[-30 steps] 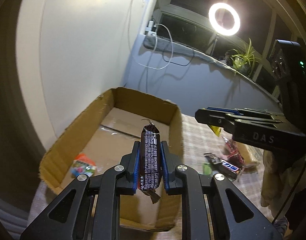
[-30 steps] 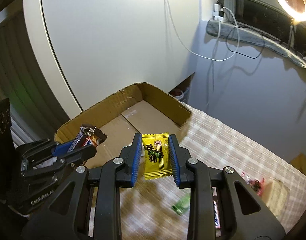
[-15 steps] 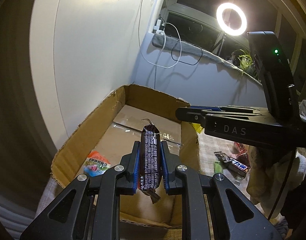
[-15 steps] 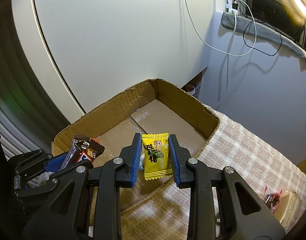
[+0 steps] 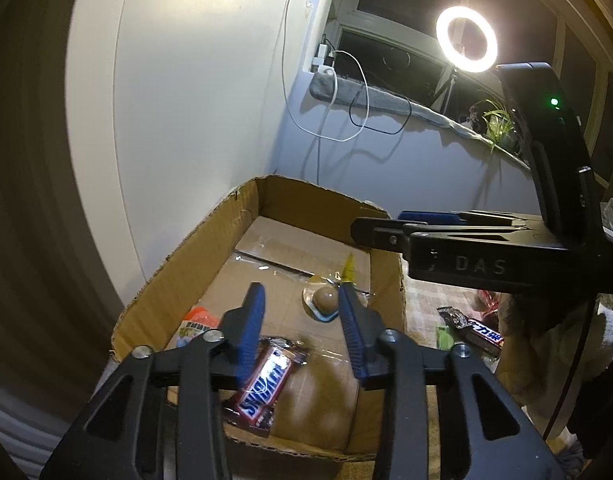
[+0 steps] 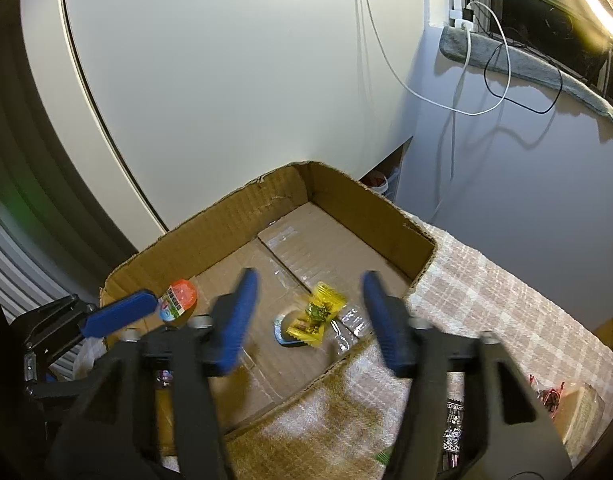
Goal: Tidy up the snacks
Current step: 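Carry Snickers and yellow candy into the box and open both tools, then grasp the green candy with left tool while right tool grasps green-wrapped candy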
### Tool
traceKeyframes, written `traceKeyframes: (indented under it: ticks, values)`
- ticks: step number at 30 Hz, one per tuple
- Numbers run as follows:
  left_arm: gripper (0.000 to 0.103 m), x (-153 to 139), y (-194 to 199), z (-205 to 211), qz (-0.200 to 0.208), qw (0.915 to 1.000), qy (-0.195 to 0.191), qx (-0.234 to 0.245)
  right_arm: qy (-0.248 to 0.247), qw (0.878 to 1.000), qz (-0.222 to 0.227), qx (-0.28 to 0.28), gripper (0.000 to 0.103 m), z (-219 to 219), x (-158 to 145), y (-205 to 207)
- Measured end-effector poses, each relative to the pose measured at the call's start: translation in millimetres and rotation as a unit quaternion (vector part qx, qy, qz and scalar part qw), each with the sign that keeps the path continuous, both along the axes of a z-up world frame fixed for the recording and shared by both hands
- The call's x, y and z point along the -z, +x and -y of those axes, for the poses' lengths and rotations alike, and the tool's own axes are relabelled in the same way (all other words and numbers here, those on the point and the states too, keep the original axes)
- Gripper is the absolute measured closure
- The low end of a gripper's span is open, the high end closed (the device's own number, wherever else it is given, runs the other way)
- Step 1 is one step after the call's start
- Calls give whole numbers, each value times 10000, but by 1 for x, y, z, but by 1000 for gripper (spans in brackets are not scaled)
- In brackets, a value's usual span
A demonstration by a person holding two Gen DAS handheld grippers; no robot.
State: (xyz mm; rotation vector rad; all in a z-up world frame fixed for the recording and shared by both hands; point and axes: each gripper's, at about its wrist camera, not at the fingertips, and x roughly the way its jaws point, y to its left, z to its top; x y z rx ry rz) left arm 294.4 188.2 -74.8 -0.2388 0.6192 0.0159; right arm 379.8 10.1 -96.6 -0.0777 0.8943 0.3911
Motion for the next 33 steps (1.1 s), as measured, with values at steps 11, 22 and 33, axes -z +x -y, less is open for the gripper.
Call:
traceKeyframes:
  ticks: [11,22,33]
  values:
    - [66,-3,-1,2,41,10000,-3,13,-84,9998,144,110,24,3,-10,-5]
    - [65,-8,-2,11,127,9999,44,46,-110,9990,285,331,8,22,-25,-18]
    - [31,-17,0,37,342,9991,112,238,-196,9966,366,709,4,65,-41,-45]
